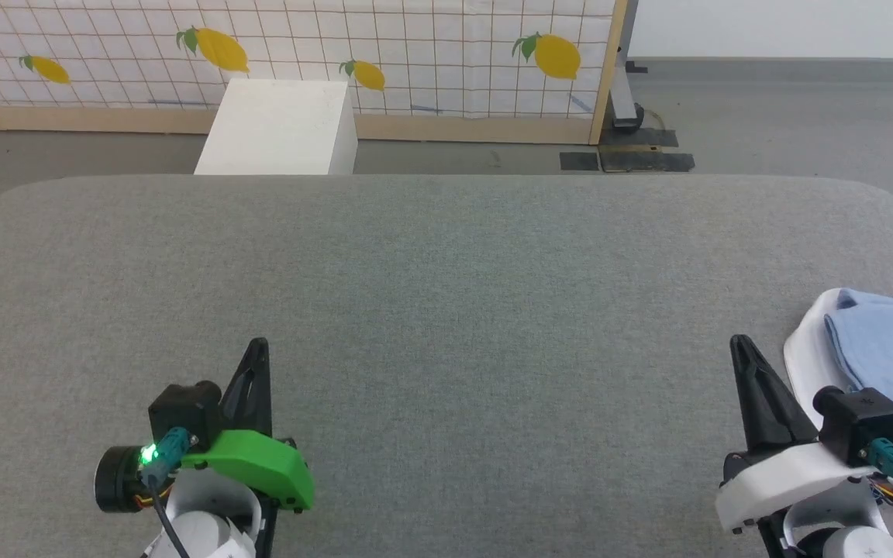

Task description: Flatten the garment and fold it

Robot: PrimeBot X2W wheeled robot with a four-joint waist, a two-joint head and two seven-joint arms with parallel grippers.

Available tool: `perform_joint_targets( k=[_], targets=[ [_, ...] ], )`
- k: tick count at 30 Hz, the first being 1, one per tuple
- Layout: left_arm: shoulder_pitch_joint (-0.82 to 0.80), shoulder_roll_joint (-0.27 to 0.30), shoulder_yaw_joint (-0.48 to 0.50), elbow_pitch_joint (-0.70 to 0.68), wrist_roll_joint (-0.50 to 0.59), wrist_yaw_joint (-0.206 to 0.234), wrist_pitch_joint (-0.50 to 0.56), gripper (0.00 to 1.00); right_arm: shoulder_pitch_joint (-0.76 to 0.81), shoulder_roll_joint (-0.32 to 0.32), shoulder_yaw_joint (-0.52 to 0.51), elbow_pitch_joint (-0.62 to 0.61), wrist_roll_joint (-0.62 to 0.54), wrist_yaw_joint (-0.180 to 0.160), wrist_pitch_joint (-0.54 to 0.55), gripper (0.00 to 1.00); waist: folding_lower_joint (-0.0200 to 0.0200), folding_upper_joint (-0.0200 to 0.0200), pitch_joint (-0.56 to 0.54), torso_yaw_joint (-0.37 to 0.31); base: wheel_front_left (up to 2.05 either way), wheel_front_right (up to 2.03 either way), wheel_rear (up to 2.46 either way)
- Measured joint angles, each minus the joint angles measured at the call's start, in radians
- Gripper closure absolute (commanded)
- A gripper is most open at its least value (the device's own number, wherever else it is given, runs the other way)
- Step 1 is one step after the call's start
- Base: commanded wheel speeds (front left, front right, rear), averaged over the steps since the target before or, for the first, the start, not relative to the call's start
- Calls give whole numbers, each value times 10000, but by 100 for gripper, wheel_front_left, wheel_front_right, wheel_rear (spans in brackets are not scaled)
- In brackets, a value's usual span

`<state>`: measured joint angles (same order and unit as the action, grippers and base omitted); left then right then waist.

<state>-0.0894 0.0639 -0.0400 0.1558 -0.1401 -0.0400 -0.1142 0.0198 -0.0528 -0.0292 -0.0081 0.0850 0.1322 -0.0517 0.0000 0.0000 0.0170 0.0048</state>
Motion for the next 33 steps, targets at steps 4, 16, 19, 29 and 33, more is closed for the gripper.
perform_joint_targets(
  k=[4, 16, 19, 29, 33],
  targets=[
    [58, -4, 33, -107, 79, 35, 82, 100, -2, 0, 23, 4, -75, 0, 36, 100, 0, 0, -13, -4, 0, 0, 0],
    [234, -27, 136, -493, 468, 125, 387, 100, -7, 0, 90, 19, -247, 0, 169, 100, 0, 0, -57, -16, 0, 0, 0],
    [283, -35, 161, -579, 539, 148, 439, 100, -8, 0, 109, 21, -265, 0, 178, 100, 0, 0, -66, -19, 0, 0, 0],
    [409, -50, 224, -846, 688, 196, 614, 100, -11, 0, 159, 29, -422, 0, 270, 100, 0, 0, -98, -28, 0, 0, 0],
    [443, -56, 247, -963, 813, 207, 708, 100, -12, 0, 180, 31, -510, 0, 303, 100, 0, 0, -110, -31, 0, 0, 0]
  ],
)
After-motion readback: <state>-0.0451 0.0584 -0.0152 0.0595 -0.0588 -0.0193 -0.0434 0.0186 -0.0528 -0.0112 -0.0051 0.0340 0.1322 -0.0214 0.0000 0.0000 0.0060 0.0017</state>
